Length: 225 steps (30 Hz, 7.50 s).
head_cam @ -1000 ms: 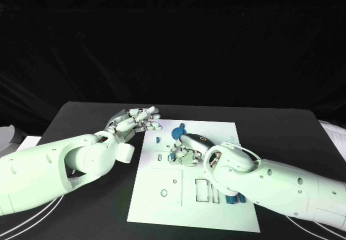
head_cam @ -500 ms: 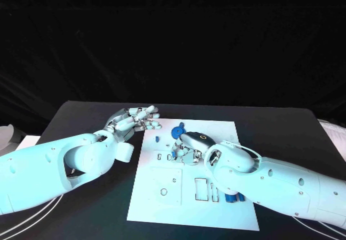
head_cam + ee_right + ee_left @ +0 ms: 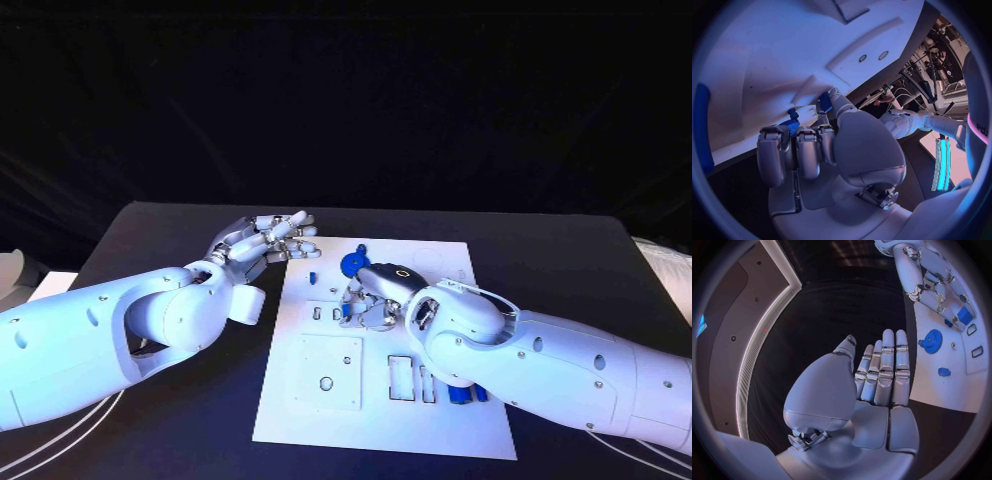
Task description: Assemble the parts on the task board
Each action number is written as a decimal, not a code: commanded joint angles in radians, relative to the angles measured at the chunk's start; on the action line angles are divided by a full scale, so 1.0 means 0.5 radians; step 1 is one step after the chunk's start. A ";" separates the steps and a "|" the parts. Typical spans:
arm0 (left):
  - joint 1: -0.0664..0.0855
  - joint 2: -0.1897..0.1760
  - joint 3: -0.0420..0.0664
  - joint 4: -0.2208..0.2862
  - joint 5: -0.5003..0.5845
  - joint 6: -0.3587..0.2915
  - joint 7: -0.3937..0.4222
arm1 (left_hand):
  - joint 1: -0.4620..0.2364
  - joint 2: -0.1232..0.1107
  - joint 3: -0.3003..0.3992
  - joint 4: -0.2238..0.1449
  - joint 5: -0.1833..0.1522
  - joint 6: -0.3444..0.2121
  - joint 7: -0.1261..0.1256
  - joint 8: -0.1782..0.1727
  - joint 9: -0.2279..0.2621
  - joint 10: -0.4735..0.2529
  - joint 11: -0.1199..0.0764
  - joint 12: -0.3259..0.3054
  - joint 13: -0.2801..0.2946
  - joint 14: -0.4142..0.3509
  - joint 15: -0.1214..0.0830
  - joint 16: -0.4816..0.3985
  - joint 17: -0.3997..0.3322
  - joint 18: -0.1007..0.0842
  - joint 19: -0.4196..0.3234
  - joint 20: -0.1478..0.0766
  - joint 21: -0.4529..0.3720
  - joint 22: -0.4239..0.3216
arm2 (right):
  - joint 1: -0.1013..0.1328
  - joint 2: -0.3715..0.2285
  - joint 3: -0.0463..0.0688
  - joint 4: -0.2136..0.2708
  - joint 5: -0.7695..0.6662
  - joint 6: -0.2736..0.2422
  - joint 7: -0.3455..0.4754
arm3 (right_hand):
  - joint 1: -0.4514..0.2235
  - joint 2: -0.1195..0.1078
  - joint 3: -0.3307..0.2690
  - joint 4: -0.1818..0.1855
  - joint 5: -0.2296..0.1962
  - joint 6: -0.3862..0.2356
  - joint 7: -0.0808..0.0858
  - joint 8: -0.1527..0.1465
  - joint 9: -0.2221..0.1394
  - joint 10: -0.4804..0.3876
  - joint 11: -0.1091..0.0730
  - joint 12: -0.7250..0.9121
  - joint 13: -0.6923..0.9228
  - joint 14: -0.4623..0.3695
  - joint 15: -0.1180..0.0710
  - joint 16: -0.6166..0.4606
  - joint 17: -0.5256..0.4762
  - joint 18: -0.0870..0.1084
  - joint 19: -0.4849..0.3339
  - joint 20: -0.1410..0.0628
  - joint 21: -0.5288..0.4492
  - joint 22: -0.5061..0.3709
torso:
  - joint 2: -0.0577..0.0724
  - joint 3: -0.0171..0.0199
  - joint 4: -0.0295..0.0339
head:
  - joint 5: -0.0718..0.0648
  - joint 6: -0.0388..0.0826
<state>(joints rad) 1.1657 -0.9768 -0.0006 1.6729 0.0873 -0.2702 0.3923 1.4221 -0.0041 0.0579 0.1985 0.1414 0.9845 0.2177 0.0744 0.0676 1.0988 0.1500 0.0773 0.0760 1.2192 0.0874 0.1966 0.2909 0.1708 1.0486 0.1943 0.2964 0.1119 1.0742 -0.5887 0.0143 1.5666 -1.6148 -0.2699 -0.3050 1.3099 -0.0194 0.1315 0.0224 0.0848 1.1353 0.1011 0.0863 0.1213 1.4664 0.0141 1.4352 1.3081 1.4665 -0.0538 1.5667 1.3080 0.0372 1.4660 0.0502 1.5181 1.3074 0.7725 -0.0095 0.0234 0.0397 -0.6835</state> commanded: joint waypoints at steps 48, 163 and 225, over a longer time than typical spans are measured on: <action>0.001 0.003 0.001 -0.011 0.004 0.048 0.002 | 0.003 0.018 0.002 -0.015 -0.004 -0.011 0.005 -0.004 0.000 0.004 0.010 -0.014 -0.002 -0.006 0.007 -0.016 0.009 0.023 0.004 0.009 -0.011 -0.005 | -0.027 -0.131 0.003 0.130 0.185 -0.255 0.471 | -0.085 -0.191 -0.175 0.209 0.043 -0.293 0.083 -0.046 -0.076 0.026 0.083 -0.161 0.269 0.189 0.070 -0.040 0.444 -0.002 0.060 0.067 -0.059 0.202 | 0.000 -0.0001 0.002 | -0.005 0.006; 0.218 0.781 -0.071 -0.609 -2.074 0.967 -2.219 | -0.400 0.130 -0.506 0.173 -0.151 -0.038 -0.361 1.076 0.942 0.549 -0.362 2.265 2.169 0.703 -0.348 2.748 2.560 -0.305 0.972 -0.339 2.470 2.759 | 0.282 -0.671 0.023 0.058 1.338 -0.346 0.783 | 0.078 -0.027 -0.245 0.254 0.271 -0.274 0.080 -0.012 -0.067 -0.012 0.078 -0.236 0.216 0.176 0.065 -0.079 0.389 0.009 0.036 0.066 -0.093 0.149 | -0.141 0.0314 -0.037 | 0.101 -0.097; 0.204 0.671 -0.067 -0.450 -2.235 0.799 -2.154 | -0.226 -0.352 1.307 -0.060 0.037 -0.144 -0.366 1.133 1.255 0.552 -0.376 2.194 2.135 0.703 -0.360 2.748 2.560 -0.302 0.966 -0.351 2.459 2.758 | 0.240 -0.654 0.019 0.040 1.357 -0.280 0.800 | 0.071 0.005 -0.248 0.262 0.281 -0.271 0.080 -0.014 -0.067 -0.009 0.078 -0.231 0.217 0.177 0.065 -0.076 0.393 0.009 0.036 0.065 -0.094 0.148 | -0.138 0.0316 -0.031 | 0.128 -0.108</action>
<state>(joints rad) 1.2684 -0.6444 -0.0342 1.4497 -1.0072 0.0744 -0.6730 1.3122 -0.1795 0.5562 0.3243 0.1642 0.9132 0.0430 0.6359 0.6953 1.3708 -0.0396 1.1770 1.1449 1.4693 -0.0947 1.5677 1.3075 0.0311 1.4648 0.0174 1.5297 1.3073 1.1950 -0.9162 0.0236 1.5857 -0.9309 -0.4244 0.0825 1.3475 -0.0235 0.0112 0.1504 0.2228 0.9925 0.1401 0.0768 0.0867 1.4631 0.0542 1.3261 1.3106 1.4664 -0.0177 1.5319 1.3074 0.0373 1.4660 0.0862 1.4756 1.3079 0.7033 0.0066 0.0086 0.0992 -0.7377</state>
